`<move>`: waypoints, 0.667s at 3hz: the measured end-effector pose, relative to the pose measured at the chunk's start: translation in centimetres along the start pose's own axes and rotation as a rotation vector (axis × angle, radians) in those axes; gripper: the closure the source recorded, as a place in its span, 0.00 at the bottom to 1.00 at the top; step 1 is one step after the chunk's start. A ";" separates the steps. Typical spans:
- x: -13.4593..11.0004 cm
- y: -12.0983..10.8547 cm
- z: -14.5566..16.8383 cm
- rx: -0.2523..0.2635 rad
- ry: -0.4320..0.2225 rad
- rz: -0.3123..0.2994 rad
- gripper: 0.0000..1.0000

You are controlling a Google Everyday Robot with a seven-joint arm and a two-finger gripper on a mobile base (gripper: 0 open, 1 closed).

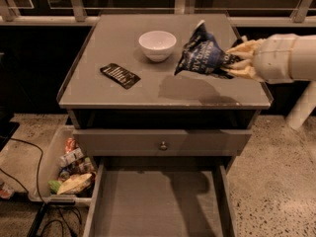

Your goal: Pick blue chip bag from middle drawer and place on counter

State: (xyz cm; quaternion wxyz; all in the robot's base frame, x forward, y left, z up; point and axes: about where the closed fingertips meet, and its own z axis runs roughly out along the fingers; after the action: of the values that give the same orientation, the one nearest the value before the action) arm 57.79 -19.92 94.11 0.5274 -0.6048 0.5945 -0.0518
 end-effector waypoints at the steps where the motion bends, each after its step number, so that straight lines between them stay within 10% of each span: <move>1: 1.5 -2.1 4.7 0.006 0.001 0.008 1.00; 2: 3.1 -2.6 8.2 -0.013 0.005 0.045 1.00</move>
Offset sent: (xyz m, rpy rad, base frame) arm 0.1234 0.0183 -0.0602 0.0475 0.0831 -0.0363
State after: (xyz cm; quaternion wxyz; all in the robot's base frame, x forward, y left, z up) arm 66.08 -18.34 90.61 0.5231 -0.5944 0.6097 -0.0376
